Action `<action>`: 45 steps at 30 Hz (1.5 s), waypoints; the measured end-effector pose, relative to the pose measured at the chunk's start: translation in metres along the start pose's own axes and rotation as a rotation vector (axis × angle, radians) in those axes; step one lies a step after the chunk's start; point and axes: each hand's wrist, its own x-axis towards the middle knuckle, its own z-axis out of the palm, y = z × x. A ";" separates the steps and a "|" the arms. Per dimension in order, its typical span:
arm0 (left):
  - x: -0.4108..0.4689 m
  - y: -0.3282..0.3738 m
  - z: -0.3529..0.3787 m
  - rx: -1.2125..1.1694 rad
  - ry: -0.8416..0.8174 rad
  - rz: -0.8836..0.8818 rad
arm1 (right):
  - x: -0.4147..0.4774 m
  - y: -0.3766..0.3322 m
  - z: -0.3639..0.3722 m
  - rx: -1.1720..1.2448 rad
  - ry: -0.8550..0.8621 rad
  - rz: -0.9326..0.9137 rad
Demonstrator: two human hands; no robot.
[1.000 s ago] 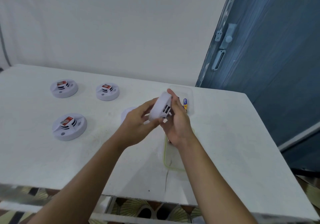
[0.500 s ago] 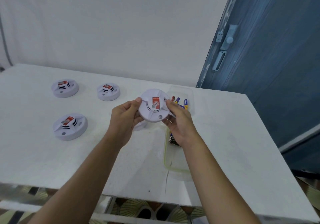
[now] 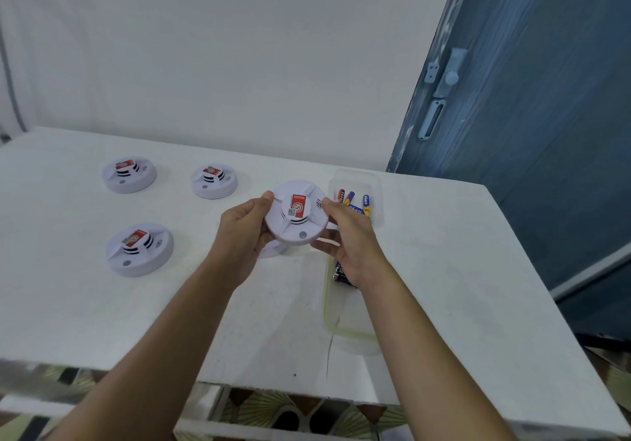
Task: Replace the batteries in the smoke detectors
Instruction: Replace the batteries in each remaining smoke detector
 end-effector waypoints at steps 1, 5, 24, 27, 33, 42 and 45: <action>0.000 0.000 0.001 0.009 0.011 0.000 | 0.001 0.001 0.000 -0.009 0.002 -0.007; -0.001 -0.004 0.001 0.099 -0.023 0.019 | 0.001 0.006 0.001 -0.004 0.021 -0.042; -0.004 -0.009 0.003 0.323 -0.021 0.150 | 0.003 0.012 0.010 0.029 0.111 -0.141; -0.004 -0.008 0.001 0.328 -0.017 0.143 | 0.003 0.014 0.010 0.037 0.115 -0.133; -0.002 -0.009 0.001 0.348 -0.016 0.147 | 0.005 0.015 0.011 0.045 0.122 -0.131; -0.001 -0.008 0.002 0.358 -0.010 0.141 | 0.005 0.014 0.010 0.066 0.114 -0.122; -0.001 -0.008 0.002 0.359 -0.004 0.141 | 0.006 0.015 0.009 0.061 0.115 -0.120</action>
